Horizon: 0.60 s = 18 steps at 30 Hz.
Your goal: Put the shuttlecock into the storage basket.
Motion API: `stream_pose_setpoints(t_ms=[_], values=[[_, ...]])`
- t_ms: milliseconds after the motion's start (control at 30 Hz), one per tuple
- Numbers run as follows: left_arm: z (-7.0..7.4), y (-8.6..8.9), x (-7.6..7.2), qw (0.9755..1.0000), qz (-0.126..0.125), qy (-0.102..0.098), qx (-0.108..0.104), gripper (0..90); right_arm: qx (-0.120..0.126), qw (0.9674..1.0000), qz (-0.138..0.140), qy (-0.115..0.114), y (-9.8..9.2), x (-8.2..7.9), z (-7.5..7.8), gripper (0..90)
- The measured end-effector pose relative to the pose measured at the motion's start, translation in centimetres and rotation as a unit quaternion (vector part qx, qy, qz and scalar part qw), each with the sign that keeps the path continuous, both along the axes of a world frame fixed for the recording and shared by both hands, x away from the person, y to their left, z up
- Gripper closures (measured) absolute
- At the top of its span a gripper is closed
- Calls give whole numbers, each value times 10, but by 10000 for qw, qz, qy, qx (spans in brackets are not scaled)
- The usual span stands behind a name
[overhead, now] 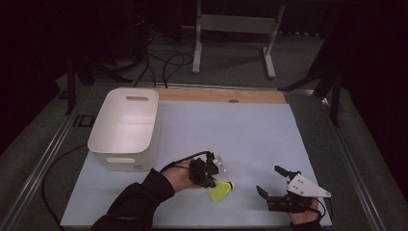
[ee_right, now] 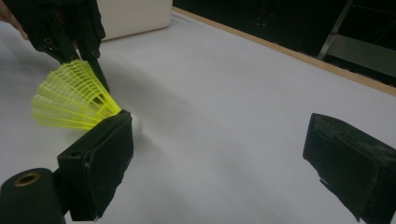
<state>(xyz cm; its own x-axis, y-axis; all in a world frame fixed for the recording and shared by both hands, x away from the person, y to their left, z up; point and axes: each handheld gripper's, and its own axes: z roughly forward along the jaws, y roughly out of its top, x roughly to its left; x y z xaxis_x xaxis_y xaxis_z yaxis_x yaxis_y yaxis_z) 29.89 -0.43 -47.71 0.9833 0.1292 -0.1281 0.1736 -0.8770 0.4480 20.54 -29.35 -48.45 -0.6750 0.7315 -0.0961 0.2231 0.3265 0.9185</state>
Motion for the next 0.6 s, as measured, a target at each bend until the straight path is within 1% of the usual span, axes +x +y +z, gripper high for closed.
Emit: stream_pose_setpoints(t_ms=[100,233,267,400,567,600], values=[[1,4,-1,9999,-94,50,33,899,0,10000,3,-6,0,0,0,85],[3,10,-1,9999,-123,66,76,898,4,10000,1,-6,0,0,0,85],[4,12,-1,9998,-154,55,65,898,6,10000,4,-4,0,0,0,85],[9,17,-2,9996,-251,130,16,898,0,10000,6,-6,0,0,0,85],[13,24,-4,9991,-396,140,67,898,-6,10000,9,-9,1,0,0,85],[13,25,-5,9990,-428,111,73,898,-9,10000,6,-12,1,0,0,85]])
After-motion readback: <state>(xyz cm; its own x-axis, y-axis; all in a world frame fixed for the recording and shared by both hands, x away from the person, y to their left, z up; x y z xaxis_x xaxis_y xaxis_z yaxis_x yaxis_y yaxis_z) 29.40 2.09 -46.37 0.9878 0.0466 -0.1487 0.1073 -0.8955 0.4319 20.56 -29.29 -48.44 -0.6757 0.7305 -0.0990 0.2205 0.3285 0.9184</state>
